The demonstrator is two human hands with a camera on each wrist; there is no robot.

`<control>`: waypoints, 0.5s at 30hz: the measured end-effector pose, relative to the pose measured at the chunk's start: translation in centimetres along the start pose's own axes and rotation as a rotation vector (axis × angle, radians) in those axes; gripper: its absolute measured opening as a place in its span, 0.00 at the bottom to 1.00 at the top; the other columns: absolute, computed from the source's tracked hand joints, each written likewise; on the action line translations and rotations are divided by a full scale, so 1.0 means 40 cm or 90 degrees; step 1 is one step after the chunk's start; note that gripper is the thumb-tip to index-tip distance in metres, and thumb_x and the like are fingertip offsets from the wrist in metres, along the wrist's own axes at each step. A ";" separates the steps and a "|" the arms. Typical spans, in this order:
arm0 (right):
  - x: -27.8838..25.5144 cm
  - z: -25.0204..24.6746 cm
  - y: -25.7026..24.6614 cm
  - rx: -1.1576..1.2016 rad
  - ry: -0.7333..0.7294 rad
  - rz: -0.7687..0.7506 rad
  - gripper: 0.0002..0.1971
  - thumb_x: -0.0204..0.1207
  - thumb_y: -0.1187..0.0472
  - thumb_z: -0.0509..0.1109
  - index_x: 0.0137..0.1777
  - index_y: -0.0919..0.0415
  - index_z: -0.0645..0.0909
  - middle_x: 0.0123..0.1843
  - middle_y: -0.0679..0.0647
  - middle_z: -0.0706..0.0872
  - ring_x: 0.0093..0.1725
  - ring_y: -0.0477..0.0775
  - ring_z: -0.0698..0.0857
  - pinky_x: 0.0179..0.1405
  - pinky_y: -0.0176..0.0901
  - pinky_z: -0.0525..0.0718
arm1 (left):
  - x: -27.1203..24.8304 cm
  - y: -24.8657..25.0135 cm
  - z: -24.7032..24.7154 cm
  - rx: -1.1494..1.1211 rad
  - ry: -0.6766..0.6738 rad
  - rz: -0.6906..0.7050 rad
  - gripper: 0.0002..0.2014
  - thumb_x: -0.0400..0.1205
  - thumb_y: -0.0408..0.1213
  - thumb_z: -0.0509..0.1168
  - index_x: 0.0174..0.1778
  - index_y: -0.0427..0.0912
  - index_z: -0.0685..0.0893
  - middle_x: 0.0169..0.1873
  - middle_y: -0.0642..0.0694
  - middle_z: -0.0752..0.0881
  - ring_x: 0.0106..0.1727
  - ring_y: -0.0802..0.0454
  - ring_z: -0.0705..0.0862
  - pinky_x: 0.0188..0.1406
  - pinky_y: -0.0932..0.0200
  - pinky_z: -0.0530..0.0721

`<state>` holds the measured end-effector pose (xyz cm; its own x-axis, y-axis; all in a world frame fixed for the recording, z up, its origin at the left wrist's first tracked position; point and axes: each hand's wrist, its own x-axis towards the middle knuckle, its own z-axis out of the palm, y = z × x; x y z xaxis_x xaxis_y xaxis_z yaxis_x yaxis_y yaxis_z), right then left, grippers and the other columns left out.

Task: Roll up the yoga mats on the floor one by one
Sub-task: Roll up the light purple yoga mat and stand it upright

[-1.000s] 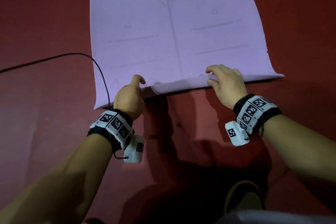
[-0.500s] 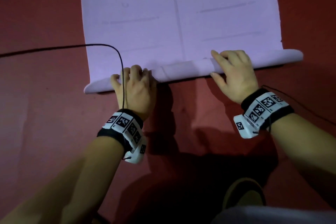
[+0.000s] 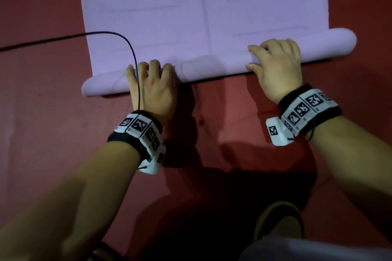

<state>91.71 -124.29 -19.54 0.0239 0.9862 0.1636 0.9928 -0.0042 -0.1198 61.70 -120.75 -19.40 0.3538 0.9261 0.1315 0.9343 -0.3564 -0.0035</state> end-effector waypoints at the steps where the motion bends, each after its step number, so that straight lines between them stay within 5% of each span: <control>1: 0.003 0.003 0.005 0.008 -0.013 0.003 0.21 0.79 0.47 0.66 0.68 0.55 0.83 0.56 0.59 0.83 0.57 0.67 0.79 0.72 0.62 0.67 | 0.003 -0.002 0.004 -0.006 -0.003 0.006 0.12 0.86 0.40 0.57 0.58 0.41 0.83 0.51 0.38 0.82 0.53 0.34 0.77 0.64 0.35 0.71; 4: 0.007 0.005 0.022 0.043 -0.049 0.007 0.22 0.78 0.43 0.67 0.67 0.54 0.83 0.54 0.59 0.82 0.58 0.66 0.78 0.67 0.58 0.66 | 0.011 -0.017 0.017 -0.038 -0.020 0.028 0.14 0.86 0.43 0.56 0.58 0.40 0.83 0.50 0.36 0.81 0.49 0.34 0.77 0.53 0.39 0.69; 10: -0.023 -0.006 0.030 0.109 -0.053 0.001 0.20 0.76 0.43 0.70 0.62 0.53 0.85 0.50 0.56 0.82 0.56 0.64 0.78 0.63 0.57 0.66 | 0.003 -0.024 0.022 -0.074 -0.056 0.027 0.17 0.86 0.46 0.55 0.60 0.40 0.82 0.49 0.36 0.81 0.49 0.34 0.78 0.48 0.39 0.70; 15: -0.043 -0.013 0.035 0.137 -0.082 -0.012 0.23 0.75 0.37 0.64 0.60 0.51 0.85 0.47 0.54 0.82 0.54 0.62 0.79 0.61 0.54 0.66 | -0.025 -0.024 0.021 -0.083 -0.039 0.049 0.17 0.84 0.46 0.58 0.59 0.38 0.82 0.47 0.36 0.82 0.47 0.34 0.79 0.45 0.41 0.72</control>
<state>93.12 -126.08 -19.48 -0.0234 0.9988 0.0437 0.9446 0.0364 -0.3261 60.48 -121.22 -20.37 0.4295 0.8999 0.0758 0.8923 -0.4358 0.1180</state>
